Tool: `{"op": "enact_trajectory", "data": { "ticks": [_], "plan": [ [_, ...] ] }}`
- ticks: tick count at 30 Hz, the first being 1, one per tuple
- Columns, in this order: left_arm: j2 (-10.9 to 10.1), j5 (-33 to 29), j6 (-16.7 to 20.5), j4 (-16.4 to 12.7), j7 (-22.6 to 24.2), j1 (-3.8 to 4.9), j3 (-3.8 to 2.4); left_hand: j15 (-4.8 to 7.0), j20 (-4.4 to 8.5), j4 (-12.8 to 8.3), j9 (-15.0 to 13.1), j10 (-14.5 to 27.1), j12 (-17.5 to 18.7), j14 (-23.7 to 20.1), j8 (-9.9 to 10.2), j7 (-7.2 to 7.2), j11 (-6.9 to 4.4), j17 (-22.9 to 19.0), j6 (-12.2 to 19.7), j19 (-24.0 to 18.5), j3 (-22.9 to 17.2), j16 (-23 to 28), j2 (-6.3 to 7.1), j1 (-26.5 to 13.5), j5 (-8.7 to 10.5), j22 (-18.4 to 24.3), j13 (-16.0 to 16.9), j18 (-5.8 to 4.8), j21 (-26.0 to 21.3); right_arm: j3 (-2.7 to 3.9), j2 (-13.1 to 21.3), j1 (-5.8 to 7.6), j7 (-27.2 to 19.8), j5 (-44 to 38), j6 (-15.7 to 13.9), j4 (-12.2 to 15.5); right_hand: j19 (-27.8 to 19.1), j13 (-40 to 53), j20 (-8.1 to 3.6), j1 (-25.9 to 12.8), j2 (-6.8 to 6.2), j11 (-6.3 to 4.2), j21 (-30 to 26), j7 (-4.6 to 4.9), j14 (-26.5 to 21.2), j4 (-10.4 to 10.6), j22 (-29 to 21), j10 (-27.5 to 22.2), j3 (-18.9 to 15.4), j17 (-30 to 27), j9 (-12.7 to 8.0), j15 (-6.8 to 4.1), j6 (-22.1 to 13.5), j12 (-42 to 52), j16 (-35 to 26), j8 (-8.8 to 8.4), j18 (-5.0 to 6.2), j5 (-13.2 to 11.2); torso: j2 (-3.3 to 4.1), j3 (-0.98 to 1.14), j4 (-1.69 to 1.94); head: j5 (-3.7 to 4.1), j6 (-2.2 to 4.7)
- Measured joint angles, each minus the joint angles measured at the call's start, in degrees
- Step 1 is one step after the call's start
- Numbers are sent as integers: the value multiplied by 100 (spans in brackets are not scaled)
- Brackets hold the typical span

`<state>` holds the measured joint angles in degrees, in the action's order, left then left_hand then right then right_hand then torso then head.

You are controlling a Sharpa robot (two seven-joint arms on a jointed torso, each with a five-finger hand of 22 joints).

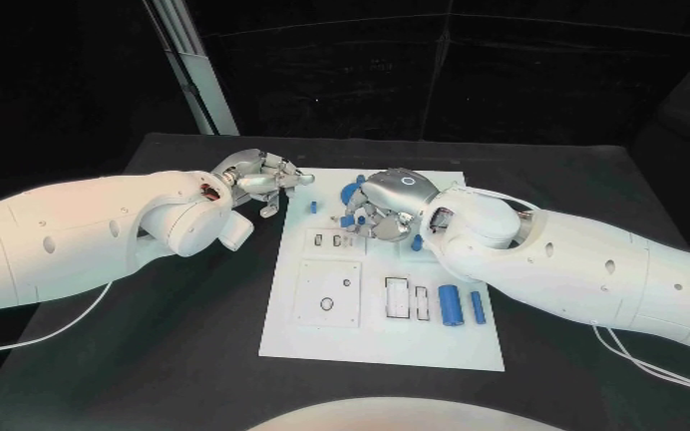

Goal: Assemble the parts on the task board

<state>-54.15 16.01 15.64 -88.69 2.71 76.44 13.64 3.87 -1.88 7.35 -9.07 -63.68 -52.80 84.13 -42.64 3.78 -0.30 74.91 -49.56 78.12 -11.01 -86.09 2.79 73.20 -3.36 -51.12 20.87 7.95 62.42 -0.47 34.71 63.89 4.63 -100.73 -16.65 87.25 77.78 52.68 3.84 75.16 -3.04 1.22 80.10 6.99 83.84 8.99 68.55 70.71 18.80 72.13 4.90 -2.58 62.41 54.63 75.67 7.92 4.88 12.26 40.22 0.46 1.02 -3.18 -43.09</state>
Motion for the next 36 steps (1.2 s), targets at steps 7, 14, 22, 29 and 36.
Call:
{"op": "enact_trajectory", "data": {
  "ticks": [7,14,22,29,36],
  "plan": [
    [75,124,-141,-141,-27,-48,1,0,0,0,12,0,22,0,0,0,0,0,0,0,0,0,13,-13,0,-18,-6,0,0,2,318,2,-67,80,-122,431,6,-55,-6,-46,46,1,0,-2,0,43,29,0,42,-33,-26,0,-2,-73,0,0,0,93,-1,4,-7,-25,44],
    [161,382,-309,-218,-93,-96,2,0,0,50,26,-21,22,0,0,21,21,0,-21,0,50,0,106,-106,0,-79,-6,0,7,3,454,2,-67,123,-140,641,27,-44,-27,-77,71,1,28,-4,0,88,64,0,41,-19,-27,0,-4,-73,0,0,0,119,-1,7,-7,-16,74],
    [243,701,-485,-266,-202,-137,2,0,0,55,26,-74,22,0,0,19,9,0,-62,0,105,0,174,-174,0,-159,2,0,66,3,482,2,51,112,-128,703,27,-13,-27,-214,11,-40,28,-5,22,154,69,43,18,-13,-23,-21,-5,-73,0,55,0,121,5,3,-5,14,97],
    [284,878,-608,-276,-282,-160,2,0,0,54,31,-94,22,0,0,-1,-10,0,-82,0,136,0,200,-201,0,-177,10,0,91,3,473,3,199,74,-95,703,27,16,-27,-214,11,-18,28,-9,21,160,80,65,13,-14,-23,-21,-9,-73,1,56,0,121,16,-3,4,24,103],
    [299,983,-687,-280,-325,-164,2,0,0,54,31,-115,22,0,0,-1,-30,0,-82,0,168,0,222,-222,0,-195,15,0,91,4,450,3,295,49,-49,691,27,20,-27,-221,4,-18,28,7,21,166,80,65,7,-9,-25,-20,7,-73,1,53,0,121,24,-6,7,37,92]
  ]
}}
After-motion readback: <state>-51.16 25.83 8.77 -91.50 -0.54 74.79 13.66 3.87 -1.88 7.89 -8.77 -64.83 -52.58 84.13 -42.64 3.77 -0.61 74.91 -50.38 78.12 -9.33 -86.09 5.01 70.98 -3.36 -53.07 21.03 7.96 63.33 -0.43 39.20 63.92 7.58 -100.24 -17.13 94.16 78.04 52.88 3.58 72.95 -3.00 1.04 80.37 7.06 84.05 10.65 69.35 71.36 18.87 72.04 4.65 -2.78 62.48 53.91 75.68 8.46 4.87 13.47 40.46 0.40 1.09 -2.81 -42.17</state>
